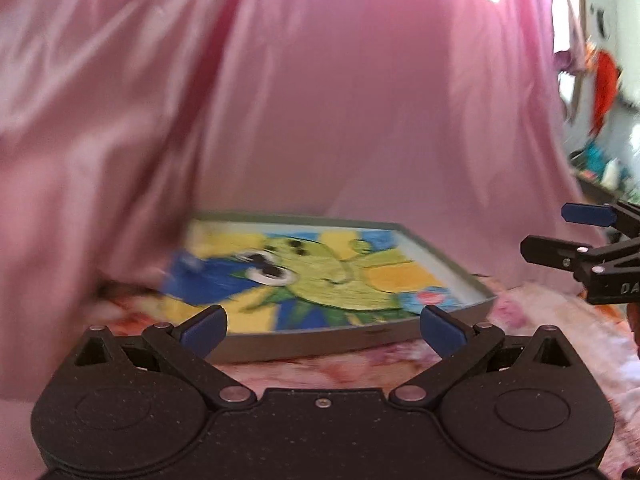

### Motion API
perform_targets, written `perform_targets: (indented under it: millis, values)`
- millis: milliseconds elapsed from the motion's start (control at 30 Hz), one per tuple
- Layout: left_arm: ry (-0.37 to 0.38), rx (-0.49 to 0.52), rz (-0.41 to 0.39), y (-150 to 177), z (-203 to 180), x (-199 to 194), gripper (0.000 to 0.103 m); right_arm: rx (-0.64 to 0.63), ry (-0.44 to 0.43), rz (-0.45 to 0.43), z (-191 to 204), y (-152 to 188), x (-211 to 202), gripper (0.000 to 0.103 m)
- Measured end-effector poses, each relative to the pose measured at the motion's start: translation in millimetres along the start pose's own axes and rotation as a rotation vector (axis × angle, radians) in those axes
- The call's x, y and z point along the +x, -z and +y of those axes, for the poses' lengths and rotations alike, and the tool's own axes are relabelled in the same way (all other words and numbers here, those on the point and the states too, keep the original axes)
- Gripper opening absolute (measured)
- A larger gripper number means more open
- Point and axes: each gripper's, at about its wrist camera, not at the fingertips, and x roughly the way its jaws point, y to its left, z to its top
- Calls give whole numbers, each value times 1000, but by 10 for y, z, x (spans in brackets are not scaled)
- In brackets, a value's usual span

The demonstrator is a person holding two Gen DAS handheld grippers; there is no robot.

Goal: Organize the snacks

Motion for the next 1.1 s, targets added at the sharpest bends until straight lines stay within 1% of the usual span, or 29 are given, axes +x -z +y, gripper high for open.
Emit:
perform_targets:
  millis: [67,167,333,433,467,533,667,700,767,800,833,900,1000,1100]
  values:
    - [49,-6,1,139,-61,129,102,-33,51,34,-17,-5,-61,103]
    - [79,9,4,297,-168,187,102,-67,95,73,-39,32,-178,103]
    - [107,56,-2,522,-327,72,102,-17,155,133,51,208,-317,103]
    - [162,75,-8,627,-417,-44,102,-5,163,191,147,321,-403,103]
    - [176,75,-10,652,-447,-84,102,-20,162,218,186,340,-443,103]
    - [231,87,-11,713,-515,-190,102,-57,156,260,238,336,-530,103]
    - [314,161,15,872,-659,-372,102,-137,160,330,317,254,-710,103]
    - [321,186,29,931,-690,-407,102,-156,153,356,336,237,-736,103]
    - [326,238,86,1034,-734,-447,102,-229,152,419,391,229,-775,103]
    - [331,264,110,1092,-742,-473,102,-239,136,444,414,232,-762,103]
    - [331,286,124,1146,-744,-494,102,-239,96,468,422,258,-751,103]
    - [298,324,172,1253,-750,-525,102,-267,51,474,475,373,-665,103]
    - [289,354,234,1375,-723,-535,102,-277,-14,475,517,603,-484,103]
    - [251,340,296,1432,-755,-472,102,-304,-60,509,530,792,-388,103]
